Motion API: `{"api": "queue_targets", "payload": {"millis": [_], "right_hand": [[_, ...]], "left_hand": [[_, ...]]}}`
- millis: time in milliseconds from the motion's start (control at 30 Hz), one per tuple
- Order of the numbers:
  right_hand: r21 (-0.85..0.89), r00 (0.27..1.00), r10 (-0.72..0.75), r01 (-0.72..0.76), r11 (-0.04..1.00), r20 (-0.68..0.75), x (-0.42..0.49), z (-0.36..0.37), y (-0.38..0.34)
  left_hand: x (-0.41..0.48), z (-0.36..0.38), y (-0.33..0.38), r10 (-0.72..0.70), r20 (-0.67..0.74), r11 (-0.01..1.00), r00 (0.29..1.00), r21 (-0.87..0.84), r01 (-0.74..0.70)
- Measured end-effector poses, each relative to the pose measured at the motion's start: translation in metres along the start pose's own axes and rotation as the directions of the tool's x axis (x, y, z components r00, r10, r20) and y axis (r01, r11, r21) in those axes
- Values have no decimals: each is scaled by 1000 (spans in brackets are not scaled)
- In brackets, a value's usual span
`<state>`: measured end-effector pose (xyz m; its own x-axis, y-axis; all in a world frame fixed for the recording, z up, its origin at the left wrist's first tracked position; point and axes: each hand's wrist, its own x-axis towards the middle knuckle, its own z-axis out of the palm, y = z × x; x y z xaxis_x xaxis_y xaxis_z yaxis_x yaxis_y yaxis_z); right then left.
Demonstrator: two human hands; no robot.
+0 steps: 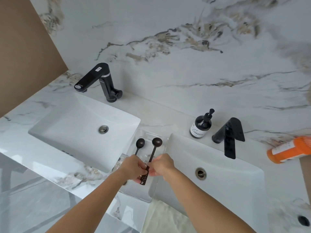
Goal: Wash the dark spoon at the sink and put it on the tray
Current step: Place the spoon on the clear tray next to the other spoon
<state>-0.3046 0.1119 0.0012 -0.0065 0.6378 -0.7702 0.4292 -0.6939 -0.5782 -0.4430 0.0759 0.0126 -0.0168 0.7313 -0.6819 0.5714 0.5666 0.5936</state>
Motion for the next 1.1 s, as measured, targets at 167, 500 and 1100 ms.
{"api": "queue_targets", "payload": {"millis": [167, 500, 1100], "right_hand": [[-262, 995, -25, 0, 965, -92, 13, 18, -6], [-417, 992, -24, -32, 908, -126, 26, 46, 2], [-291, 966, -21, -57, 955, -259, 62, 36, -23]], "left_hand": [[18, 4, -8, -56, 55, 998, 997, 26, 55], [33, 8, -25, -182, 220, 978, 958, -55, 199], [41, 10, -32, -241, 180, 970, 954, 17, 242]]}}
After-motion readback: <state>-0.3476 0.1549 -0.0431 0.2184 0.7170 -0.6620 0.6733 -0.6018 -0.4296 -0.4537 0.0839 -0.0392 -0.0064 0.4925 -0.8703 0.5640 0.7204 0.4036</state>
